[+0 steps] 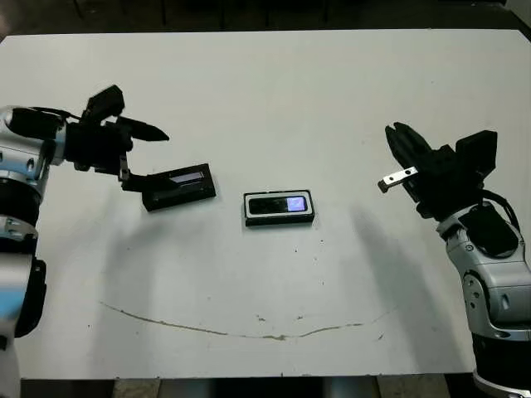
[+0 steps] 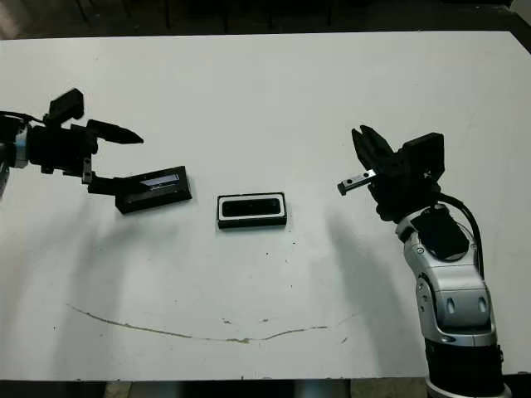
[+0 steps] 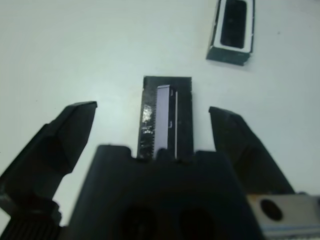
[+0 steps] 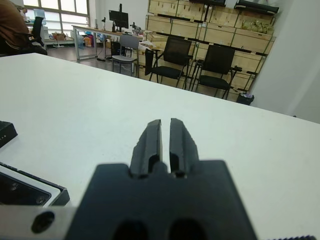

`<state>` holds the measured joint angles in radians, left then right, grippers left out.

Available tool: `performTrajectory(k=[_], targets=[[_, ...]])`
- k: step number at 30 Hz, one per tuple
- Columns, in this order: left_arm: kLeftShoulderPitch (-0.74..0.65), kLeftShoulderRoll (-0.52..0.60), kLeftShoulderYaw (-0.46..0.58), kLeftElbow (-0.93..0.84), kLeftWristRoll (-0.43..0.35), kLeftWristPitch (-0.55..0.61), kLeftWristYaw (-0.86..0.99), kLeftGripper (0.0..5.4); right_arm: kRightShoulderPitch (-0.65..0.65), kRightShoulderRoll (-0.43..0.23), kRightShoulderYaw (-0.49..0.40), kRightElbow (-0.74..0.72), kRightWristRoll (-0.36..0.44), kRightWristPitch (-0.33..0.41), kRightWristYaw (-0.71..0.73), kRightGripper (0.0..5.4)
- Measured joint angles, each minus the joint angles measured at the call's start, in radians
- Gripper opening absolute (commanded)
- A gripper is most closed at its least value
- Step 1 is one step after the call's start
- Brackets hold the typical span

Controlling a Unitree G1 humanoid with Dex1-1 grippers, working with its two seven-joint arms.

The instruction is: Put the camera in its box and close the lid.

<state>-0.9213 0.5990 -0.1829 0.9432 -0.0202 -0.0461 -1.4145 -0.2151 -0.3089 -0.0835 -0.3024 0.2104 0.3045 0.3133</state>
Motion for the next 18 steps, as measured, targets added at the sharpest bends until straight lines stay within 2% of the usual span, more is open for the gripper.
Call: performTrajectory(k=[9,18], targets=[[-0.002,-0.029,-0.021,0.052,0.062,-0.099,0.030,5.39,0.001,0.000,0.002,-0.006,-0.007,0.003,-0.010,0.00],[0.012,-0.031,-0.032,0.068,0.082,-0.122,0.028,5.39,0.008,0.001,0.001,-0.008,-0.007,0.009,-0.014,0.00]])
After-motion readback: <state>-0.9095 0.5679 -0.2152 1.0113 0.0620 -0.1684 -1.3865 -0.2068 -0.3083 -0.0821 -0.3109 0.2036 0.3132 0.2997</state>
